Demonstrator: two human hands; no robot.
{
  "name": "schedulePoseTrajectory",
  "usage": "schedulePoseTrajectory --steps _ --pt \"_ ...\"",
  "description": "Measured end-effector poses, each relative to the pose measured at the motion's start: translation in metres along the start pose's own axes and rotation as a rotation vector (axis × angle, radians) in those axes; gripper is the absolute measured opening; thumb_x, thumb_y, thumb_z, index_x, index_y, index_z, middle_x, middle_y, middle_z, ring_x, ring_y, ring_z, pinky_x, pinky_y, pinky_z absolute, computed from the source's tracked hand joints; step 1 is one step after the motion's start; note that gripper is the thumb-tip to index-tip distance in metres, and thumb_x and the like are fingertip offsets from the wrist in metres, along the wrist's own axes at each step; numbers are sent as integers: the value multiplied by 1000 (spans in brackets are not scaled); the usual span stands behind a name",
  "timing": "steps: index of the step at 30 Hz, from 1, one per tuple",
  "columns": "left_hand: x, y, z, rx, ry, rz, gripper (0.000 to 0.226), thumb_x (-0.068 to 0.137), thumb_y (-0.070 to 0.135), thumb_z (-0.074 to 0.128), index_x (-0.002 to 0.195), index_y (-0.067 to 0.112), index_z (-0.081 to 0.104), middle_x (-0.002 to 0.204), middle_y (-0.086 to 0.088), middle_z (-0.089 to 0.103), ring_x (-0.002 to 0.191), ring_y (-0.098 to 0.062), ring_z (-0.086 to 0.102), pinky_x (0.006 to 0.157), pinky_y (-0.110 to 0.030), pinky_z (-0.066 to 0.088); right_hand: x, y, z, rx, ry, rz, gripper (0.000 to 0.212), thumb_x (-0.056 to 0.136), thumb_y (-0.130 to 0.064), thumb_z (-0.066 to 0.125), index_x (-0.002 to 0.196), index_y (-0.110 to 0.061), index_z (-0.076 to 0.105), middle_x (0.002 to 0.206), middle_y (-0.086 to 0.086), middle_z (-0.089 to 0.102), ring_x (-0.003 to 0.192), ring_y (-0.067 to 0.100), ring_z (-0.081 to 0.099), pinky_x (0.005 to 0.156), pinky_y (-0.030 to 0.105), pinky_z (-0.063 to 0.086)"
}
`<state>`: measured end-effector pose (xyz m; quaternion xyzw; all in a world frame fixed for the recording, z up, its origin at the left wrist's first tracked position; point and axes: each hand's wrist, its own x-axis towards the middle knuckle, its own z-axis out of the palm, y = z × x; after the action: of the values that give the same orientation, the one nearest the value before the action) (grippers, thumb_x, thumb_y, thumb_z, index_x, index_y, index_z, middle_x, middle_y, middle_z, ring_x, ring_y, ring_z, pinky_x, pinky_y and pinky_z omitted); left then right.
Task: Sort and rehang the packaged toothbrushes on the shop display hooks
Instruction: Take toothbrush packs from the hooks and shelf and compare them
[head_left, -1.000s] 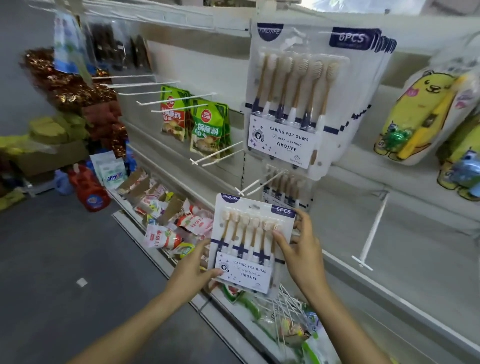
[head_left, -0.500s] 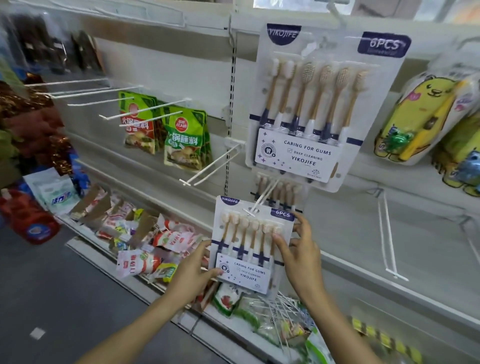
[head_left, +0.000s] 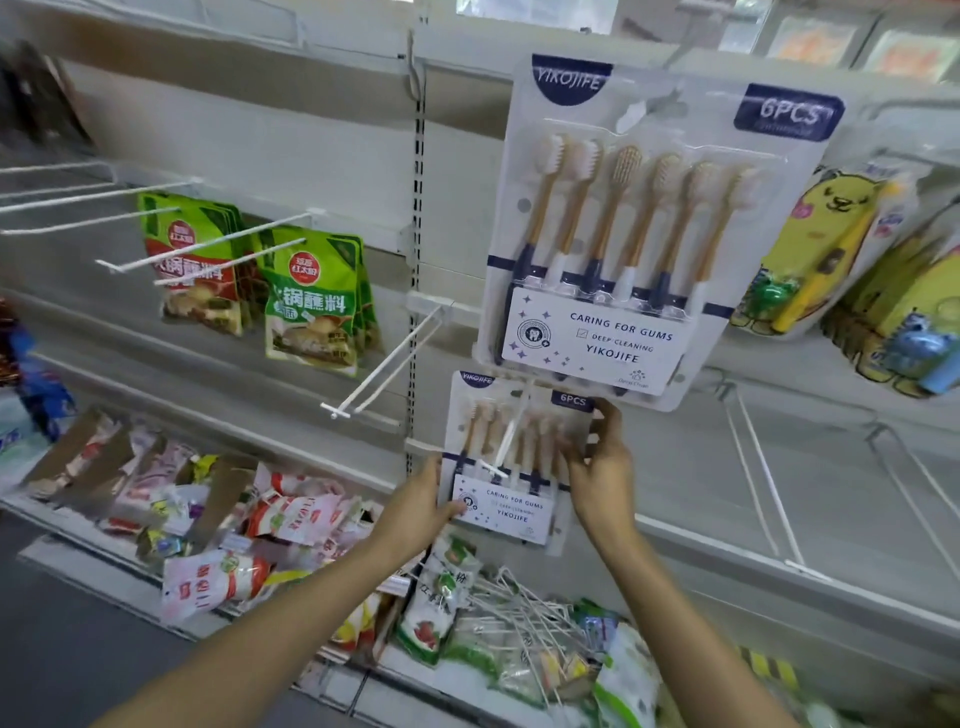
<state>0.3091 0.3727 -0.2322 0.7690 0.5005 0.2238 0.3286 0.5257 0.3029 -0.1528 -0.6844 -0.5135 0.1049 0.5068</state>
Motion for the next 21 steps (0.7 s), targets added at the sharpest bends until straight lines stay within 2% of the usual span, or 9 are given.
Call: schedulePoseTrajectory --steps 3,6,8,10,11,13,17,19,21 --pt "26 4 2 44 -30 -17 71 88 37 73 142 20 30 112 -3 69 95 -21 69 82 -39 57 12 6 4 -1 28 41 44 97 -12 61 133 -22 40 95 -7 65 74 0 60 58 11 41" --pt "45 5 3 77 -51 0 68 88 29 74 139 16 31 94 -6 69 81 -22 68 71 -36 56 19 8 6 -57 12 112 27 99 -13 57 118 -23 40 90 -9 60 76 1 59 57 8 36" --pt "56 0 3 81 -45 28 62 89 23 72 136 13 33 90 -6 68 75 -20 65 68 -38 56 21 4 8 -90 -21 193 20 100 -18 56 112 -23 41 87 -11 54 82 16 58 62 17 38" --pt "64 -4 3 85 -42 53 61 89 22 71 136 12 34 95 -8 69 74 -21 64 65 -35 53 22 0 12 -112 -27 246 15 100 -24 56 105 -30 43 85 -13 51 85 17 56 72 27 42" --pt "67 -6 4 88 -36 67 60 90 24 71 135 12 34 97 -9 69 75 -23 65 63 -34 51 25 0 13 -117 -29 264 22 100 -22 55 98 -39 41 85 -13 53 86 19 58 75 35 46" --pt "71 -7 4 94 -21 88 56 92 27 69 133 12 35 98 -11 69 78 -28 67 62 -32 48 32 -1 15 -135 -45 300 27 99 -14 52 91 -36 38 86 -6 59 88 27 63 78 46 51" --pt "71 -7 8 89 8 99 49 92 25 69 128 6 41 97 -13 68 81 -34 68 63 -31 44 38 3 13 -194 -65 309 16 100 -16 53 107 -23 41 95 5 63 95 32 64 69 36 42" --pt "66 -7 11 121 12 92 53 92 22 68 135 4 43 114 -17 65 93 -37 67 70 -34 48 37 8 12 -213 -56 270 27 99 -20 56 123 -18 44 110 9 66 99 34 63 74 37 45" --pt "59 -8 16 162 -19 18 67 91 24 68 146 4 36 135 -19 54 110 -37 62 87 -41 51 32 10 8 -213 -51 217 36 98 -22 58 130 -16 42 120 9 64 102 32 64 77 39 48"
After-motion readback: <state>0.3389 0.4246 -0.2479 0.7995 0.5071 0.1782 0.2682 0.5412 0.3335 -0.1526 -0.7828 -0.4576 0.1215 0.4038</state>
